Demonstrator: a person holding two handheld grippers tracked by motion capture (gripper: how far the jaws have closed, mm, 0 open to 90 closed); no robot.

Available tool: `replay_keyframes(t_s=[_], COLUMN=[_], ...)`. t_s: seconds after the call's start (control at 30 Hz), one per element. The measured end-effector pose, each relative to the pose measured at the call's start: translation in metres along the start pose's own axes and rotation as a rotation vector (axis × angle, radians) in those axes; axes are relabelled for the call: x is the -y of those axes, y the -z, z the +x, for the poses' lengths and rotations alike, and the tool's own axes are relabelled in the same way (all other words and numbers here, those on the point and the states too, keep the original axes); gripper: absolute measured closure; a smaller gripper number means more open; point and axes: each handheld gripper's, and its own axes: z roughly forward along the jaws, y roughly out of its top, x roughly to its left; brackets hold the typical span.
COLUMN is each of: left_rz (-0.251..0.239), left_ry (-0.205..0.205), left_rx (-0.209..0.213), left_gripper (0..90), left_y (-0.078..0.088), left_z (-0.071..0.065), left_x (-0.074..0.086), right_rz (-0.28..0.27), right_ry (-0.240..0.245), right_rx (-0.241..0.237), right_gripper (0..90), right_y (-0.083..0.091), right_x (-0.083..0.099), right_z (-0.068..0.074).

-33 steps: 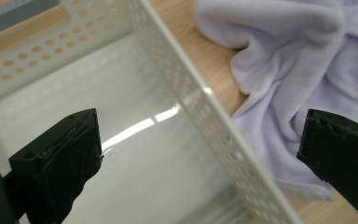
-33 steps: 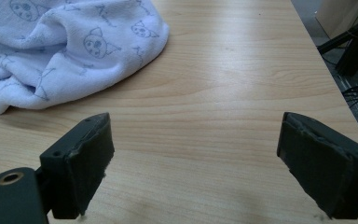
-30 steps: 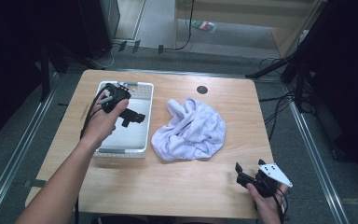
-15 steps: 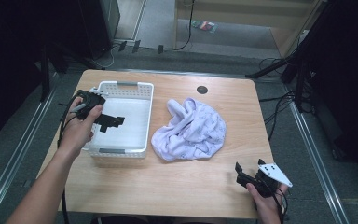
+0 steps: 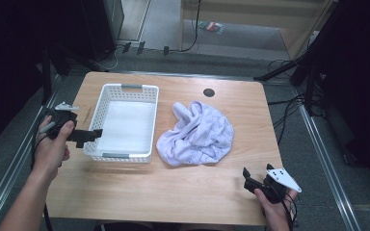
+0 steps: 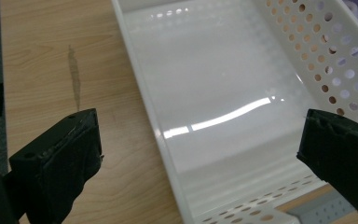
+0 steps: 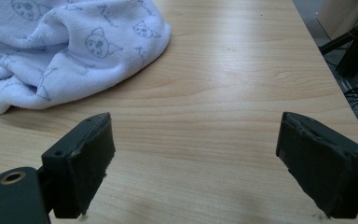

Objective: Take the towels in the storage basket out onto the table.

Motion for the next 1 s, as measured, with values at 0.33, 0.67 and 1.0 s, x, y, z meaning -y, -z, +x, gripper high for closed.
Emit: replay_keyframes(t_s=[0.33,0.67,1.0], left_rz=[-0.051,-0.117,-0.234], left_ry=[0.053,0.084,0.125], left_rx=[-0.006,-0.043,-0.098], left_gripper=[0.0,0.0,0.0], left_y=[0.013,0.018,0.016], left_z=[0.026,0.040,0.048], left_x=[0.041,0.076,0.113], right_rz=[-0.001,0.003,0.011], right_ry=[-0.002,0.002,0.001], right_rx=[0.003,0.009,0.015], right_gripper=[11.5,11.5,11.5], right_y=[0.000,-0.001,-0.002], right_x=[0.000,0.000,-0.001], right_z=[0.000,0.000,0.001])
